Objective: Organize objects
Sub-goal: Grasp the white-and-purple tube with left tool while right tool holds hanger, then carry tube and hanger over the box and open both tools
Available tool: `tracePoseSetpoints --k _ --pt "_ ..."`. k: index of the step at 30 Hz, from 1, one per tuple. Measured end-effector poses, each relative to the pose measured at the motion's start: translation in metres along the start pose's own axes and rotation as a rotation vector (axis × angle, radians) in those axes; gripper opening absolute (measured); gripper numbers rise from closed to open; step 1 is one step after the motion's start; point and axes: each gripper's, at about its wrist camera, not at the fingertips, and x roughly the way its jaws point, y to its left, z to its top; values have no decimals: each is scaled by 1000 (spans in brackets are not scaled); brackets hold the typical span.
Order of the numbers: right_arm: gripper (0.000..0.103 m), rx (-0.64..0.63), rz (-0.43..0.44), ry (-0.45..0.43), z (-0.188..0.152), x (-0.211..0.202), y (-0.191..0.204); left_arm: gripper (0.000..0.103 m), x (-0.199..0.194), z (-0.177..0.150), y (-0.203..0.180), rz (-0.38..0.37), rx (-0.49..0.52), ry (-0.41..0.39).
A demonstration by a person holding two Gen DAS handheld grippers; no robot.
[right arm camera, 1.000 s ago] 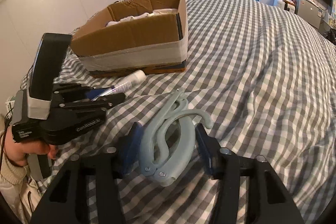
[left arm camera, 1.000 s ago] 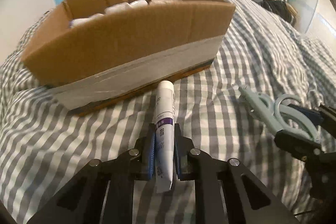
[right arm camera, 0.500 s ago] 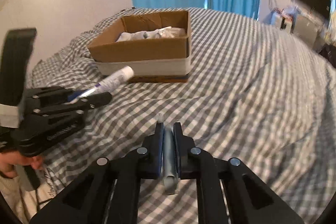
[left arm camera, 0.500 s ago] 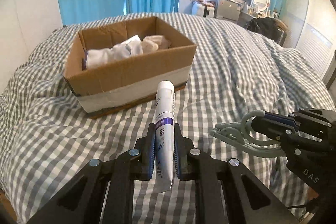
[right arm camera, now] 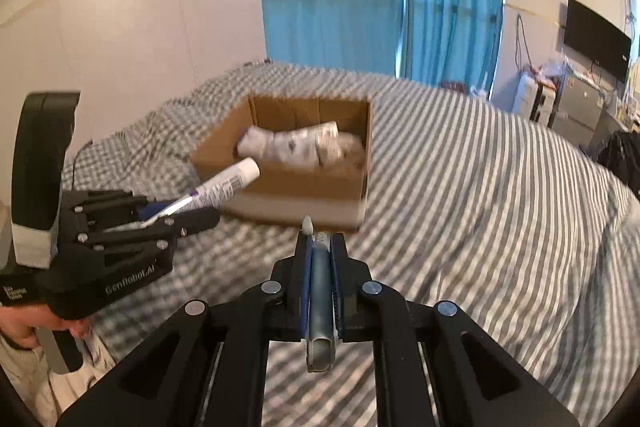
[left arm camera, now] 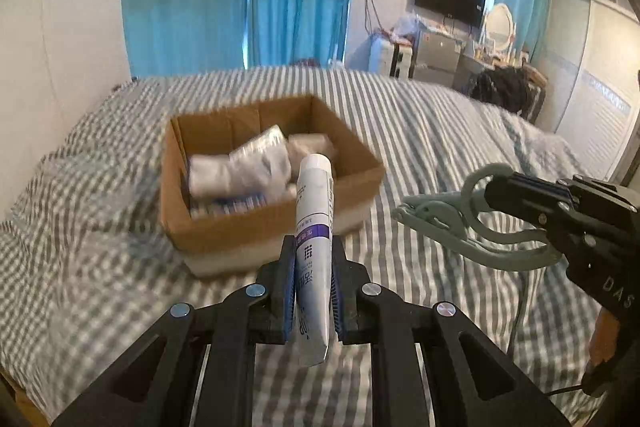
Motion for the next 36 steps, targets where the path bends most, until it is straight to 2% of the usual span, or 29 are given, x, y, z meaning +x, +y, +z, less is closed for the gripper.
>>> tracePoseSetpoints --k 8,16,22,29,36 --pt "9 -41 17 -122 85 7 -1 15 3 69 22 17 -9 -97" --pt "9 -49 32 -157 153 71 -2 15 53 103 53 48 -21 -91" --pt "9 -26 46 -120 164 137 -6 15 103 92 69 73 -24 -26" --pt "9 -9 72 -36 140 204 -18 15 148 72 76 76 -36 61" --pt "9 -2 74 4 120 220 -22 15 159 63 75 70 -36 97"
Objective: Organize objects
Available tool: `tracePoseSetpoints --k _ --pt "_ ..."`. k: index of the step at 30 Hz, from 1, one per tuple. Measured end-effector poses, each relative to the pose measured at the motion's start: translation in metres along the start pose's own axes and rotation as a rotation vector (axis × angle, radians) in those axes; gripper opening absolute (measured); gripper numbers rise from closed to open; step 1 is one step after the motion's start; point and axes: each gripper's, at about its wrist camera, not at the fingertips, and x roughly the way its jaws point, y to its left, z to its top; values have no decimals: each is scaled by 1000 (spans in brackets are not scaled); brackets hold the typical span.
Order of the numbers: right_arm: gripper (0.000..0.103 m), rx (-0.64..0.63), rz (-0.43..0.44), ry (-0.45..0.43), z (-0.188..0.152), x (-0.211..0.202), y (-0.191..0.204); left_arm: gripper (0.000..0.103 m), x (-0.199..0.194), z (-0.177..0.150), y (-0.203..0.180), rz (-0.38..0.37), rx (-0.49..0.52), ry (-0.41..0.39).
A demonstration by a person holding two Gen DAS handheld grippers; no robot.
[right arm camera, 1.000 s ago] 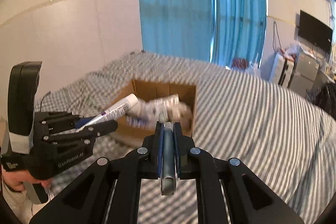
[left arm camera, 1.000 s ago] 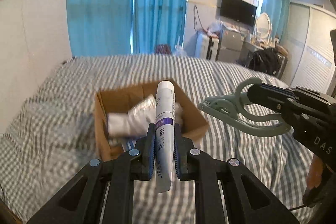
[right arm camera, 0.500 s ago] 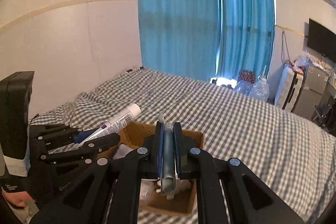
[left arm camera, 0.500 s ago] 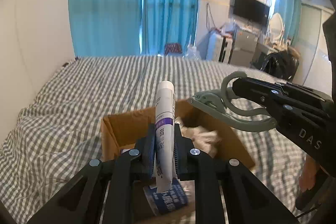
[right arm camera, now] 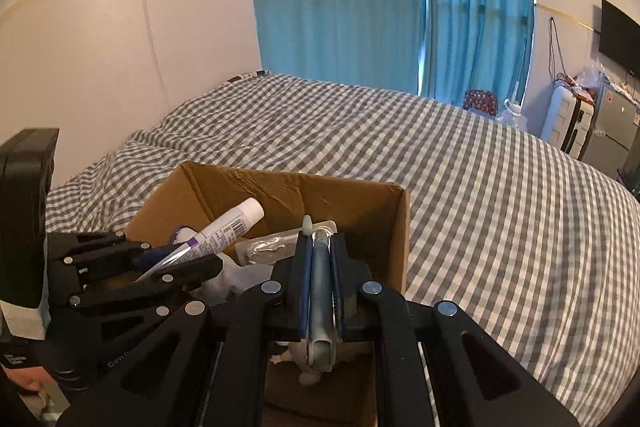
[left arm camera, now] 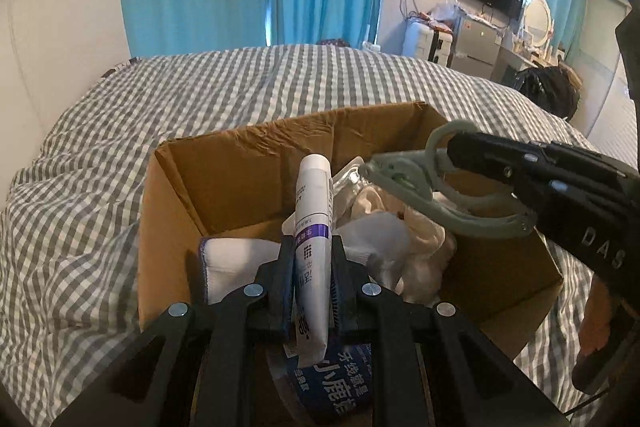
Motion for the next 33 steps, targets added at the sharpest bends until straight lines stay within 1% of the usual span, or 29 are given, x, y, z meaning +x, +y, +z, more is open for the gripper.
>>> tracePoseSetpoints --k 5,7,8,9,10,11,12,13,15,19,21,25,30,33 --pt "9 24 10 -17 3 -14 -1 18 -16 4 -1 5 -16 -20" --pt "9 25 9 -22 5 -22 1 25 -27 8 -5 14 -9 -29" --pt "15 24 5 -27 6 -26 3 35 -35 10 -8 26 -6 -38" --pt "21 20 -2 -33 8 -34 6 50 -41 12 -9 36 -8 -48" --pt "39 19 -5 -43 9 -41 6 57 -49 14 -11 45 -13 -61" --pt "54 20 -9 -55 12 -48 8 63 -58 16 -11 51 -23 -82" --pt "57 24 -19 -72 14 -57 8 63 -66 18 -12 51 -32 -94" --pt "60 29 -32 -92 18 -70 10 63 -75 20 -12 49 -40 -101" --pt "62 37 -44 -110 24 -89 12 71 -94 23 -15 63 -49 -122" --pt "66 21 -68 -153 33 -131 16 79 -136 26 -20 90 -47 -189" --pt "69 11 -86 -177 36 -154 19 86 -154 27 -23 100 -53 -217" --pt "73 6 -98 -225 38 -198 26 89 -190 30 -32 113 -58 -276" --pt "78 -17 -118 -265 35 -245 35 101 -232 26 -48 133 -41 -366" --pt "83 -21 -135 -290 30 -270 37 103 -249 16 -55 151 -47 -404"
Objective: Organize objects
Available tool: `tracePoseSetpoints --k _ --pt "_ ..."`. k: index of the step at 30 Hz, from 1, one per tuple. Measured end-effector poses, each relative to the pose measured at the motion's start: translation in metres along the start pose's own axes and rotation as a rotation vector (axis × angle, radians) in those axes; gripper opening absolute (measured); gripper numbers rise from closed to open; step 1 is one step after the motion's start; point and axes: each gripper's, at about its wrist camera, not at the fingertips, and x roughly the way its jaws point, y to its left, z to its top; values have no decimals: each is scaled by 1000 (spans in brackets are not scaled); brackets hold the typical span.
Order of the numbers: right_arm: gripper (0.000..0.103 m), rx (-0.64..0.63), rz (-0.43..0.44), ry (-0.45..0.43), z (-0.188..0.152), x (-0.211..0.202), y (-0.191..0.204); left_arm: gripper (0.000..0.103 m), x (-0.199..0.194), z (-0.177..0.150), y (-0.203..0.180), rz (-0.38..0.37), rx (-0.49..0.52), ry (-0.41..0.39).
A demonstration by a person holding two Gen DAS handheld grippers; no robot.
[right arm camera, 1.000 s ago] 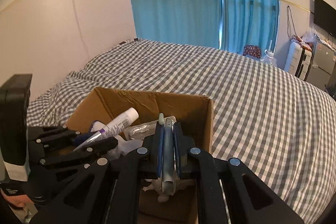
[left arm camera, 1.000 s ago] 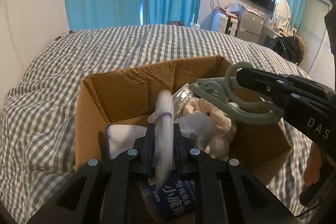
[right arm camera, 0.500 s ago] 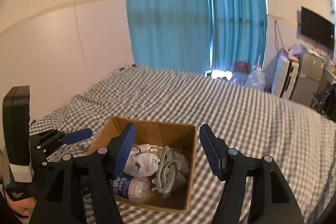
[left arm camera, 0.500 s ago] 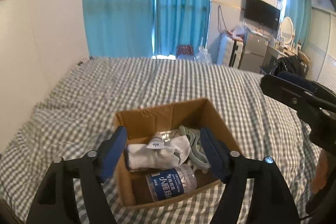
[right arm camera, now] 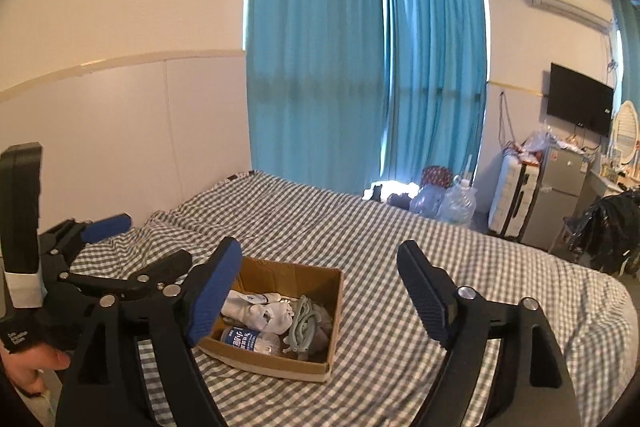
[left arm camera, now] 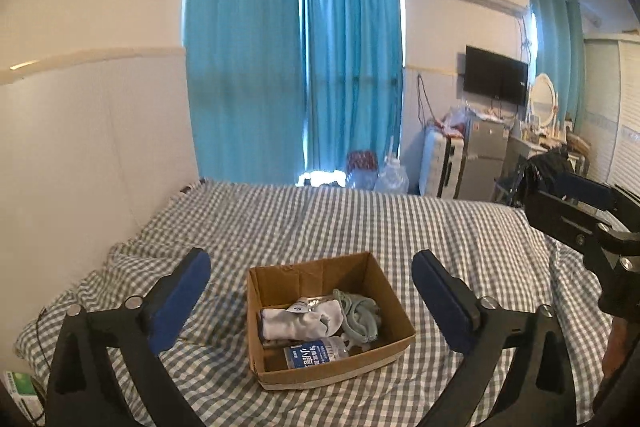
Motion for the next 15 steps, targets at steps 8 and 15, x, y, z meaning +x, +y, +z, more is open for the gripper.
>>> tracePoseSetpoints --k 8,15 --pt "103 2 -9 -1 -22 -51 -5 103 -42 -23 -5 84 -72 -78" --pt "103 -9 -20 5 -67 -57 -6 103 -40 -63 -10 163 -53 -84"
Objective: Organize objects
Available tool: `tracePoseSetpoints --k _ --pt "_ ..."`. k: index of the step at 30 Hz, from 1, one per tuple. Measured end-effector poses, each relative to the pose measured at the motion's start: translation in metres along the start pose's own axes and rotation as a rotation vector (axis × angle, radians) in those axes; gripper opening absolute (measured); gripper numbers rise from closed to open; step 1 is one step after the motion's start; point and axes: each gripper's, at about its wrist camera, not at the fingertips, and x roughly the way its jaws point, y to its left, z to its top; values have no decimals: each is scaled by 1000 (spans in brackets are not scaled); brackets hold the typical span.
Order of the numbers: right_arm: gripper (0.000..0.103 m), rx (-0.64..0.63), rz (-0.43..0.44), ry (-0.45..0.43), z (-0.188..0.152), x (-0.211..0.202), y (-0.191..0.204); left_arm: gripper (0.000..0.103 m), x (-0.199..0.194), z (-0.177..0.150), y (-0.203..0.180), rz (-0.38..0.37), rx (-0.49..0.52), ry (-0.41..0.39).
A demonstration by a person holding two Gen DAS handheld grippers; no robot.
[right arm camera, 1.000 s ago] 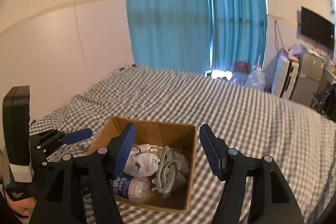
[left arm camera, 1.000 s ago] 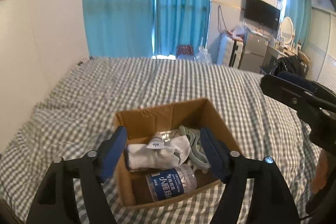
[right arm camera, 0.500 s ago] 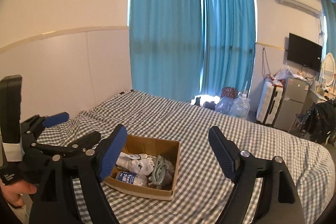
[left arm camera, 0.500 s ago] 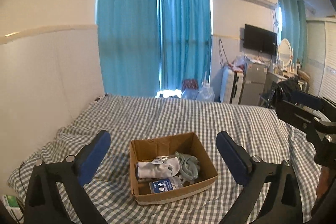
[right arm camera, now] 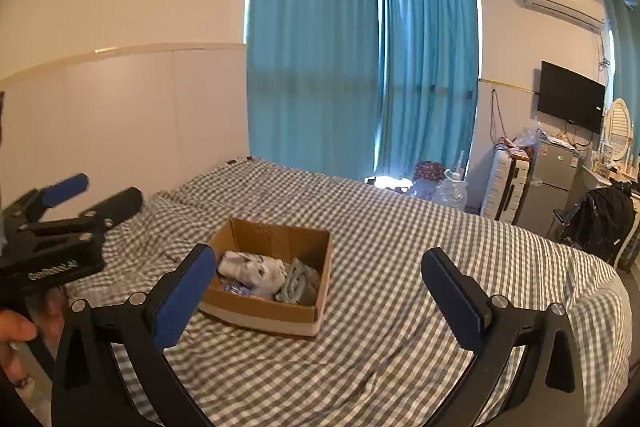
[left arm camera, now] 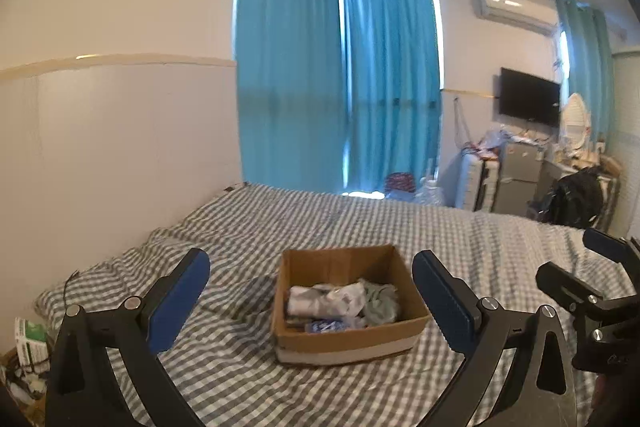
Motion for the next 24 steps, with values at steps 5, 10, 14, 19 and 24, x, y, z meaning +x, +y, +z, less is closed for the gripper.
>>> tracePoseSetpoints --k 5,10,14,19,24 --pt "103 55 20 -19 -35 21 -10 103 13 -30 -1 -34 -8 39" --pt "103 109 13 23 -61 40 -21 103 19 -47 -9 -67 13 76" --pt "103 127 -16 41 -68 44 -30 103 22 -51 -16 -82 34 101" --pt "103 124 -10 28 -68 44 -28 103 23 -53 -14 -80 17 119" --pt "103 111 -22 33 -69 45 -26 103 23 -54 -10 -68 -5 125"
